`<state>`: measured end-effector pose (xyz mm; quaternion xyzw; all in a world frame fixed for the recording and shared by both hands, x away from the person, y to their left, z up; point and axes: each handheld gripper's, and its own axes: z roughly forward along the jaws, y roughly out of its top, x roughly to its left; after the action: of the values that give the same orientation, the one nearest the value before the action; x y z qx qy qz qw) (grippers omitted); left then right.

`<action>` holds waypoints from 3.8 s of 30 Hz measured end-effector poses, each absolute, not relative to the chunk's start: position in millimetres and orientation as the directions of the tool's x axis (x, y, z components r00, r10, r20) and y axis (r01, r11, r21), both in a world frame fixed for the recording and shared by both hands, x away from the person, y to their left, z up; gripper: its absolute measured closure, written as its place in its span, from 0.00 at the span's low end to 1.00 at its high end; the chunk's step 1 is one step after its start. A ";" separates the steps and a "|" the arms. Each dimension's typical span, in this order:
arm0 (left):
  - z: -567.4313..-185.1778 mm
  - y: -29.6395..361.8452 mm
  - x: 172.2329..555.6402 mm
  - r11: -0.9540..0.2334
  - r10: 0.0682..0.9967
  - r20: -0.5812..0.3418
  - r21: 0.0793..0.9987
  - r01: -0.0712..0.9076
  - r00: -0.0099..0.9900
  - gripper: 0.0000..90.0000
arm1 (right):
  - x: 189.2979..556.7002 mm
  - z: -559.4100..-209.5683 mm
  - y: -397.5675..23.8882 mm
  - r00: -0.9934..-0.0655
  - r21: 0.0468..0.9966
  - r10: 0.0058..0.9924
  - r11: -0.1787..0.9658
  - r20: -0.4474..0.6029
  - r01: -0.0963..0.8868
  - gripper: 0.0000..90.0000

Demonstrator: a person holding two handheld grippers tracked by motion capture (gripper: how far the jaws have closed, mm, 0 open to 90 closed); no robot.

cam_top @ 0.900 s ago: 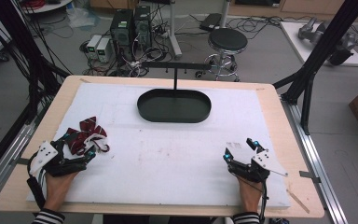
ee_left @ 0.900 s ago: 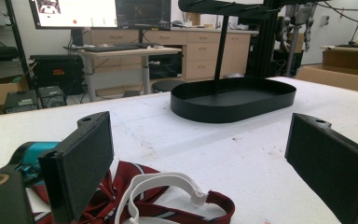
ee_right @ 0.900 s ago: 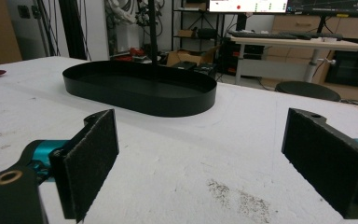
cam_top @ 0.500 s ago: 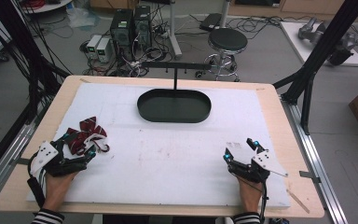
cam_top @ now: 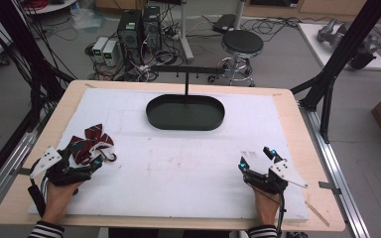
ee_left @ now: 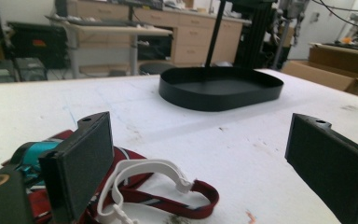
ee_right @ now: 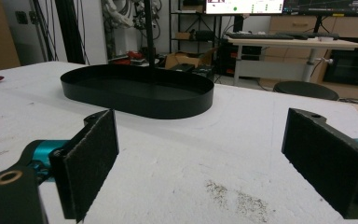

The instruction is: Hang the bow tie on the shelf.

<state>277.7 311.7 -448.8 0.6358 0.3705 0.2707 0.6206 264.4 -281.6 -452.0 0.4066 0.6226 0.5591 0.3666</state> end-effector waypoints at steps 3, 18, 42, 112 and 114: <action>-442.2 312.5 277.9 0.017 0.800 -0.090 0.992 0.128 0.593 0.09 | 264.3 -452.0 -281.5 -0.401 0.994 0.916 0.043 0.000 0.097 0.11; -398.2 317.2 302.3 -0.214 0.811 0.044 0.951 0.225 0.583 0.16 | 263.6 -452.1 -282.0 -0.406 0.995 0.914 0.034 0.009 0.097 0.11; -376.0 309.7 348.2 -0.520 0.753 0.175 0.749 0.411 0.634 0.23 | 262.8 -452.4 -283.1 -0.399 0.996 0.917 0.020 0.018 0.091 0.11; -399.7 279.7 388.6 -0.669 0.720 0.127 0.385 0.635 0.682 0.85 | 262.4 -452.7 -284.4 -0.389 0.997 0.921 0.006 0.026 0.081 0.11; -399.7 280.1 389.0 -0.671 0.720 0.131 0.385 0.634 0.682 0.87 | 262.4 -452.7 -284.4 -0.389 0.997 0.921 0.006 0.026 0.081 0.11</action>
<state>389.0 280.1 -399.7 0.9037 0.3746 0.1371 0.1559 262.4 -284.4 -452.7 0.4126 0.6067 0.5715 0.3674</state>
